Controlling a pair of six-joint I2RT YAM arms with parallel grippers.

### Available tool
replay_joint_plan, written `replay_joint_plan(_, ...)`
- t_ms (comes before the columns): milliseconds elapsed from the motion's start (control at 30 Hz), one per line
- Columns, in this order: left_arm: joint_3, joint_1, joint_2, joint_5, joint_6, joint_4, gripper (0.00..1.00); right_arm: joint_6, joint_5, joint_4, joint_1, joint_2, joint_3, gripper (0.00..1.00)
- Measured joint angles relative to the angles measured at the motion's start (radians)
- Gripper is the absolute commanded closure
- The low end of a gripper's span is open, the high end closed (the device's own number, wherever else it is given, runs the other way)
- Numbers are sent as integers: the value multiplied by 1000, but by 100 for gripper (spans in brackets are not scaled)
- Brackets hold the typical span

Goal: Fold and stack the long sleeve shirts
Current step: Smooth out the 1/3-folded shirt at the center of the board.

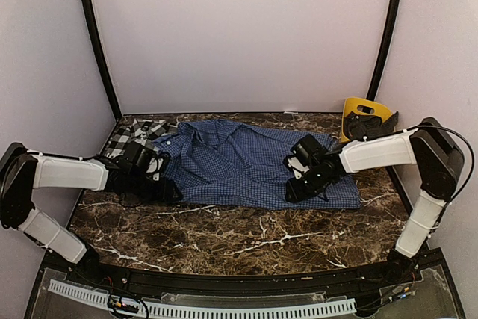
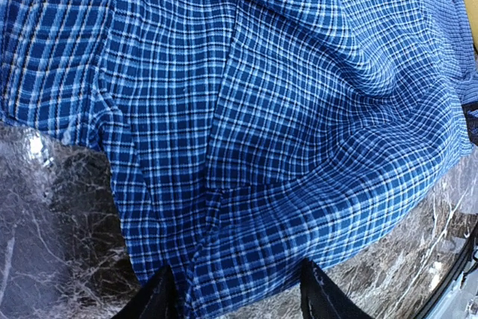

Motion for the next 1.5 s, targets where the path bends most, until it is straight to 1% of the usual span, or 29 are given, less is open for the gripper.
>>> replay_joint_plan(100,-31,0,-7,23,-16,41,43,19,10,10,-7,-26,-33,60)
replay_joint_plan(167,-52,0,-8,32,-27,75,46,31,20,7,-14,-45,-53,60)
replay_joint_plan(233,-77,0,-13,40,-35,108,54,37,28,1,-23,-62,-71,60)
replay_joint_plan(267,-92,0,-20,44,-39,126,60,40,32,-2,-25,-68,-76,60)
replay_joint_plan(333,-118,0,-35,50,-46,167,68,43,41,-9,-31,-76,-84,60)
replay_joint_plan(400,-139,0,-47,61,-50,208,72,44,43,-10,-31,-76,-84,60)
replay_joint_plan(533,-179,0,-52,89,-63,302,77,44,43,-10,-31,-76,-84,60)
replay_joint_plan(600,-202,0,-52,107,-74,345,82,44,43,-10,-31,-76,-84,60)
replay_joint_plan(667,-224,0,-52,124,-83,377,91,44,43,-10,-31,-76,-84,60)
replay_joint_plan(700,-235,0,-52,130,-85,391,97,44,43,-10,-31,-76,-84,60)
replay_joint_plan(767,-244,0,-53,138,-95,402,100,44,43,-10,-31,-76,-84,60)
replay_joint_plan(900,-249,0,-106,130,-88,375,100,44,51,-23,-31,-85,-88,59)
replay_joint_plan(1167,-241,-10,-367,7,-98,151,100,45,68,-97,-32,-117,-104,58)
replay_joint_plan(1233,-241,-29,-396,-34,-113,101,100,45,68,-111,-32,-121,-106,58)
replay_joint_plan(1367,-242,-86,-388,-90,-148,31,100,45,68,-121,-32,-123,-106,58)
replay_joint_plan(1433,-246,-112,-378,-111,-169,7,91,44,70,-128,-32,-125,-106,57)
replay_joint_plan(1467,-251,-124,-377,-122,-186,-2,83,44,72,-134,-32,-126,-106,57)
replay_joint_plan(1500,-257,-135,-378,-130,-194,-13,78,44,74,-138,-32,-128,-106,57)
